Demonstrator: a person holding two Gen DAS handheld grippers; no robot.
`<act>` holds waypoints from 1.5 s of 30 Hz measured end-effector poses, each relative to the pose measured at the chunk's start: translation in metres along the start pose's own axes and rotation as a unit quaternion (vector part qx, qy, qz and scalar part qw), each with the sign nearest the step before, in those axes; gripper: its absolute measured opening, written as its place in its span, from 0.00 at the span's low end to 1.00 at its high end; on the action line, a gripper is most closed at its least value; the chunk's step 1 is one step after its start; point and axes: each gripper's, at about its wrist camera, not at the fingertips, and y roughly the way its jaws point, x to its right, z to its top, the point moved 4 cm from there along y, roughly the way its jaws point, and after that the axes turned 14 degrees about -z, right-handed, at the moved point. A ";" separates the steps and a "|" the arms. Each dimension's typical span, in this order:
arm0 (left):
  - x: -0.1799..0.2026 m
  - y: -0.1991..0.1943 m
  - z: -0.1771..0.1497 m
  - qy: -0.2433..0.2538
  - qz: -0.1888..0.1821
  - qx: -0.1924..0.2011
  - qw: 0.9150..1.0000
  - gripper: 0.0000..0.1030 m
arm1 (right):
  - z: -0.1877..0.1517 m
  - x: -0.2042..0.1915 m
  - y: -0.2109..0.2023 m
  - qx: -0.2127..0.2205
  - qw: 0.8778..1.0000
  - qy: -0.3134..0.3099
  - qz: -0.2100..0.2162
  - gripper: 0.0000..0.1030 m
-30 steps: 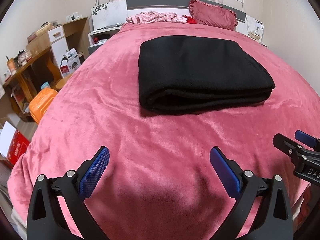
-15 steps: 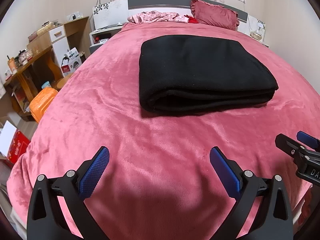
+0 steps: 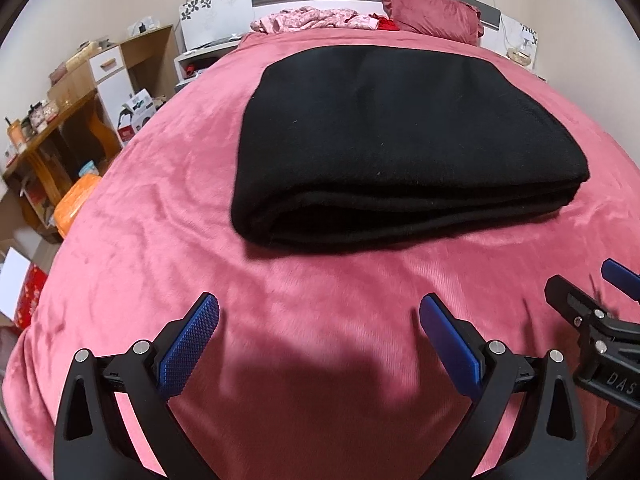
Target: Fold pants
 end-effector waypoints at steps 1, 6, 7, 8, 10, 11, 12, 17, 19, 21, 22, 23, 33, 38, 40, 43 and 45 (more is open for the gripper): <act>0.001 0.003 0.001 0.002 0.001 -0.001 1.000 0.97 | 0.001 -0.001 0.002 -0.001 1.000 0.000 0.001 0.98; -0.005 0.025 -0.002 -0.004 0.001 -0.026 1.000 0.97 | 0.004 -0.004 0.015 -0.005 1.000 -0.002 -0.004 0.98; -0.007 0.026 -0.003 -0.011 -0.005 -0.023 1.000 0.97 | 0.004 -0.004 0.017 -0.007 1.000 -0.001 -0.003 0.98; -0.008 0.025 -0.004 -0.014 -0.009 -0.018 1.000 0.97 | 0.003 -0.003 0.020 -0.011 1.000 0.000 -0.002 0.98; -0.008 0.021 -0.005 -0.014 -0.005 -0.010 1.000 0.97 | 0.003 -0.002 0.022 -0.015 1.000 0.002 -0.002 0.98; -0.006 0.019 -0.005 -0.009 0.000 -0.007 1.000 0.97 | 0.004 -0.001 0.020 -0.014 1.000 0.003 -0.001 0.98; -0.004 0.015 -0.004 -0.003 0.008 0.003 1.000 0.97 | 0.005 0.001 0.017 -0.010 1.000 0.004 0.000 0.98; 0.007 -0.019 0.007 0.017 -0.001 0.056 0.998 0.97 | 0.020 0.013 -0.009 0.013 0.999 0.031 0.018 0.98; 0.010 -0.031 0.013 0.016 -0.016 0.069 0.997 0.97 | 0.027 0.018 -0.019 0.016 0.999 0.043 0.022 0.98; 0.010 -0.041 0.019 0.012 -0.021 0.081 0.996 0.97 | 0.033 0.019 -0.025 0.020 0.998 0.051 0.026 0.98; 0.009 -0.043 0.022 0.008 -0.021 0.084 0.996 0.97 | 0.035 0.020 -0.025 0.019 0.998 0.051 0.026 0.98; 0.008 -0.043 0.025 0.005 -0.021 0.085 0.996 0.97 | 0.037 0.019 -0.025 0.017 0.998 0.049 0.024 0.98; -0.020 -0.051 0.038 0.001 0.023 0.089 0.996 0.97 | 0.087 0.023 0.000 0.016 0.995 0.082 0.059 0.98; -0.028 -0.050 0.034 0.001 0.031 0.080 0.996 0.97 | 0.101 0.012 -0.005 0.024 0.997 0.058 0.039 0.98; -0.028 -0.046 0.026 -0.003 0.028 0.068 0.997 0.97 | 0.093 0.008 -0.011 0.027 0.998 0.050 0.041 0.98; -0.023 -0.040 0.013 0.002 0.031 0.054 0.998 0.97 | 0.075 0.003 -0.017 0.020 0.998 0.046 0.038 0.98; -0.020 -0.043 0.008 0.005 0.030 0.067 0.997 0.97 | 0.067 0.002 -0.018 0.012 0.998 0.050 0.044 0.98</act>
